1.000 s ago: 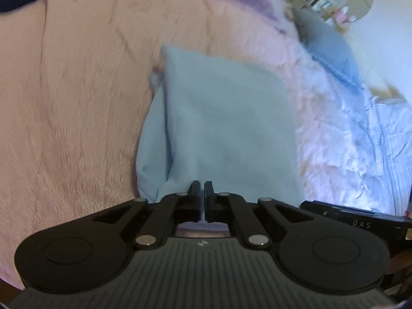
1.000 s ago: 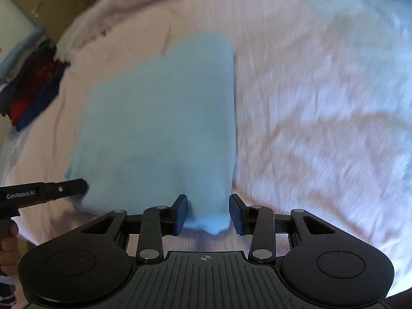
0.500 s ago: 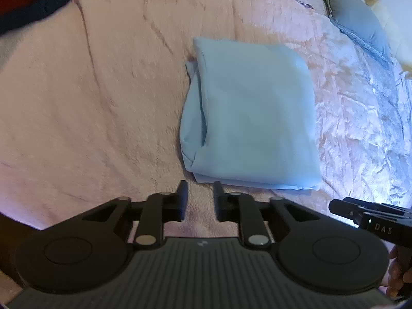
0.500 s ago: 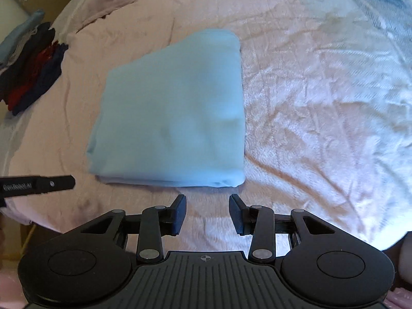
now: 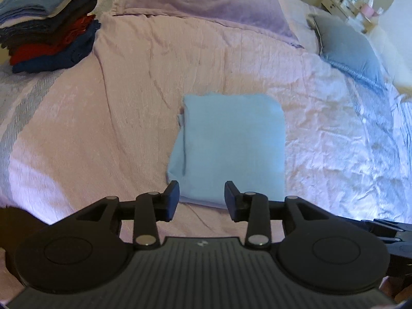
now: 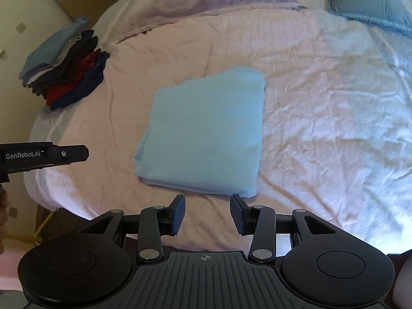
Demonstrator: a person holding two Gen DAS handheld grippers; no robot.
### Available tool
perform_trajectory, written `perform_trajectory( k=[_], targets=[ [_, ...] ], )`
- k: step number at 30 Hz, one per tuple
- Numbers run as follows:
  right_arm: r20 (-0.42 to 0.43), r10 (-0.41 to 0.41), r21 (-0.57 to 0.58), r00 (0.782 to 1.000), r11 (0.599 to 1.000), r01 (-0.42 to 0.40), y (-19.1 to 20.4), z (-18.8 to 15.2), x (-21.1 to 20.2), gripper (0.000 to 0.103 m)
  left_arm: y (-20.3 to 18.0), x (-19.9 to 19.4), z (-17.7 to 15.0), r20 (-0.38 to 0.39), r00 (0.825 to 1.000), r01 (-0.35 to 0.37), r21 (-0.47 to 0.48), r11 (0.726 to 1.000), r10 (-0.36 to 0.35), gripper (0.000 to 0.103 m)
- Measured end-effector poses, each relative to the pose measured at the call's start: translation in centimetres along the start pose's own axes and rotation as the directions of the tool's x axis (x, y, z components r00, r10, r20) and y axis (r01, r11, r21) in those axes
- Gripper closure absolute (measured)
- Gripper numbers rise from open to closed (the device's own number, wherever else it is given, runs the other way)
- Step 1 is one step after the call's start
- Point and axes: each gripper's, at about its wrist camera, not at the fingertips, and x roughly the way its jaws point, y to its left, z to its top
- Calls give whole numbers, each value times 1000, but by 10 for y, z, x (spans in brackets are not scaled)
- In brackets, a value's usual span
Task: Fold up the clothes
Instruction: 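Open the left gripper and raise both grippers above the bundle, then grasp the folded sweatshirt bundle with the left gripper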
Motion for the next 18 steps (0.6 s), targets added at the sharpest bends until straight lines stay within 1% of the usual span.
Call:
perform_trajectory(
  k=[4,5,6,7,8,10,11,12,14,15,18],
  targets=[
    [-11,21,-19,1000,1000,-21,-22,-10,-10,59,-23,-7,-18,5,1000,-20,-35,999,20,69],
    [-14,26,-24,1000,999,-26,-27,-13,-12,59,-27,-8,-23,9,1000,-16,-48,999,16,67],
    [-16,31,-29,999,999,-31,-32,-16,-15,59,-29,-8,-29,12,1000,0,-74,997,1,64],
    [-19,36,-34,999,999,-37,-38,-18,-17,58,-28,-8,-35,16,999,31,-115,993,-29,57],
    [-22,41,-39,999,998,-42,-43,-21,-19,58,-25,-6,-42,25,998,64,-170,983,-60,55],
    [-28,51,-47,998,998,-52,-54,-26,-24,58,-11,4,-58,59,992,124,-301,946,-111,55],
    [-32,54,-49,998,997,-56,-59,-28,-23,57,-4,11,-67,77,989,148,-363,920,-129,55],
    [-35,57,-50,998,997,-58,-66,-31,-21,57,3,18,-76,92,987,158,-421,893,-132,55],
    [-42,55,-38,998,998,-56,-79,-34,-15,57,13,36,-94,108,987,155,-522,839,-115,55],
    [-48,52,-26,998,998,-53,-88,-35,-11,57,16,45,-101,115,987,158,-555,817,-113,55],
    [-70,37,10,997,999,-36,-112,-36,5,56,24,75,-116,168,979,200,-654,729,-118,54]
  ],
)
